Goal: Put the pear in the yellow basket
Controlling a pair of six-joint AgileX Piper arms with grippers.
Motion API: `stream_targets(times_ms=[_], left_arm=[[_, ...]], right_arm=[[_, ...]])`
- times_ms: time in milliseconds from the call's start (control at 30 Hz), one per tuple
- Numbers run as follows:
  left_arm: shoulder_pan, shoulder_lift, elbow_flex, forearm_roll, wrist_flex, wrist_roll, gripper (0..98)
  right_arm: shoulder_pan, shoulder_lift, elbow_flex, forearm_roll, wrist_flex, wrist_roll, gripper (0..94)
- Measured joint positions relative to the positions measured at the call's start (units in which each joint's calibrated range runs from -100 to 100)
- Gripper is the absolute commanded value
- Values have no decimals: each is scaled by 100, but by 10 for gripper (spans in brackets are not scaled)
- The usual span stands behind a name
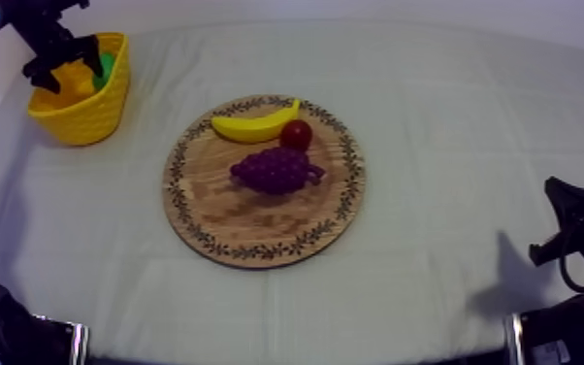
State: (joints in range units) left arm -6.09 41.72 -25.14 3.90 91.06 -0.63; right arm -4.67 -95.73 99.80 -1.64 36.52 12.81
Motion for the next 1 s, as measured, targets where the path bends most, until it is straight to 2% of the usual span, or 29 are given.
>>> stream_targets(times_ms=[1000], left_arm=[[7, -1852, 1301, 56, 191, -33, 928]], right_arm=[[0, 0, 0, 0, 0, 0, 2]])
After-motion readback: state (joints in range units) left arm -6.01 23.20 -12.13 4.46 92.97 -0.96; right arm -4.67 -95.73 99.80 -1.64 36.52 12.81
